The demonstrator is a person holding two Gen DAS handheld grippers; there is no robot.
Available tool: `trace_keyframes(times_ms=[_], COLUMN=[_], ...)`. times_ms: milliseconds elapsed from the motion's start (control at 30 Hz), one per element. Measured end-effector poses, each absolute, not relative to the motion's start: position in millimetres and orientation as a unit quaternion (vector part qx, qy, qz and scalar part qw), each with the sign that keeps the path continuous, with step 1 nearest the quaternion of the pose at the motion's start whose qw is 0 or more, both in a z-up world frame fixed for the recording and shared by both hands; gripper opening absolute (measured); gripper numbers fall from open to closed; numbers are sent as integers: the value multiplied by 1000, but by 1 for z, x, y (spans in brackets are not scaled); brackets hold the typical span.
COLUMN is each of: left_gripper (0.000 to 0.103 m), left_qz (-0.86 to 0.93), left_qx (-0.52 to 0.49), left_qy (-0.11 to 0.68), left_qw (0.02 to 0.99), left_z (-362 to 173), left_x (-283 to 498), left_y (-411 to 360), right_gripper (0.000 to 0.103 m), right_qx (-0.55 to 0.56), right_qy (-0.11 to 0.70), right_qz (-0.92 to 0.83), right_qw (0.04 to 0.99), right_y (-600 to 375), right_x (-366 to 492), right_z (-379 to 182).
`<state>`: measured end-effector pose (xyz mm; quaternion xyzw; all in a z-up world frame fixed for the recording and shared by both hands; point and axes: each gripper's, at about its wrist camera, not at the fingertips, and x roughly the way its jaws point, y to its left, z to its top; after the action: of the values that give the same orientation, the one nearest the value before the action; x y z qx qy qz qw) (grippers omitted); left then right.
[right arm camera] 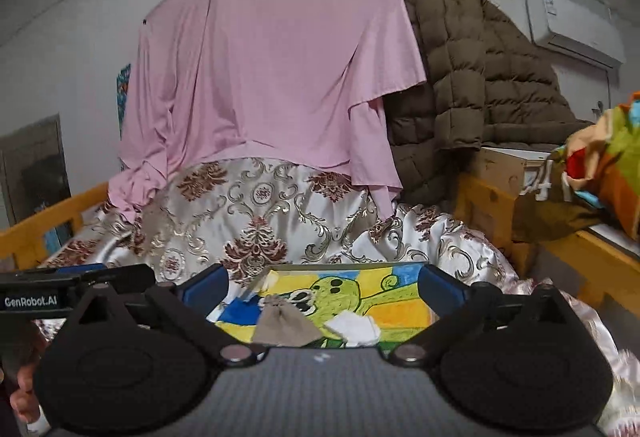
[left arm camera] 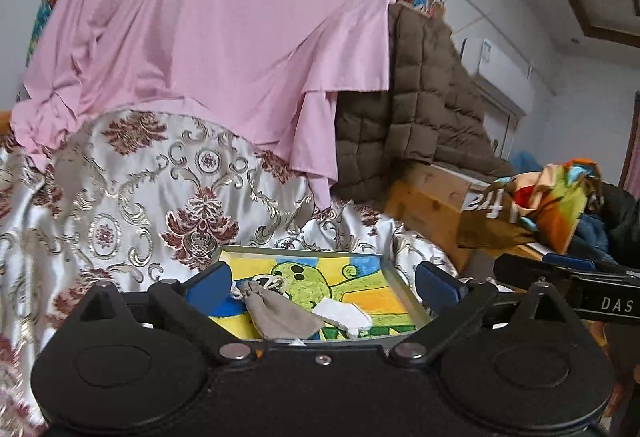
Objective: Organize soft objects
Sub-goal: 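Lower the pouch and mitt into the tray and open both tools, then move both open tools back toward the pile of soft items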
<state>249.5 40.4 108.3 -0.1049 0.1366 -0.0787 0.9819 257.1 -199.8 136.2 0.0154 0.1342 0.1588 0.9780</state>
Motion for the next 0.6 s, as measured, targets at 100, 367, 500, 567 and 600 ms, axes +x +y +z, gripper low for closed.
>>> trace_keyframes(times_ms=[100,367,500,567,600], left_gripper=[99,101,101,102,102], left_qz=[-77,-73,-69,-67,-66], left_qx=[-106,-96,-100,-94,-90], left_qy=[129,129,140,142,144], left_qw=[983,984,983,983,983], left_z=[106,87,74,67,63], left_x=[217,148,124,114,109], left_y=[39,31,31,31,30], right_gripper=[103,103,103,103,103], right_qx=[16,1,-4,-5,-6], right_qy=[132,138,144,146,148], right_qz=[156,147,145,143,142], right_qw=[979,979,979,979,979], right_y=[-201,-200,-200,-200,-201], right_x=[227,158,134,124,120], right_z=[134,112,99,92,89])
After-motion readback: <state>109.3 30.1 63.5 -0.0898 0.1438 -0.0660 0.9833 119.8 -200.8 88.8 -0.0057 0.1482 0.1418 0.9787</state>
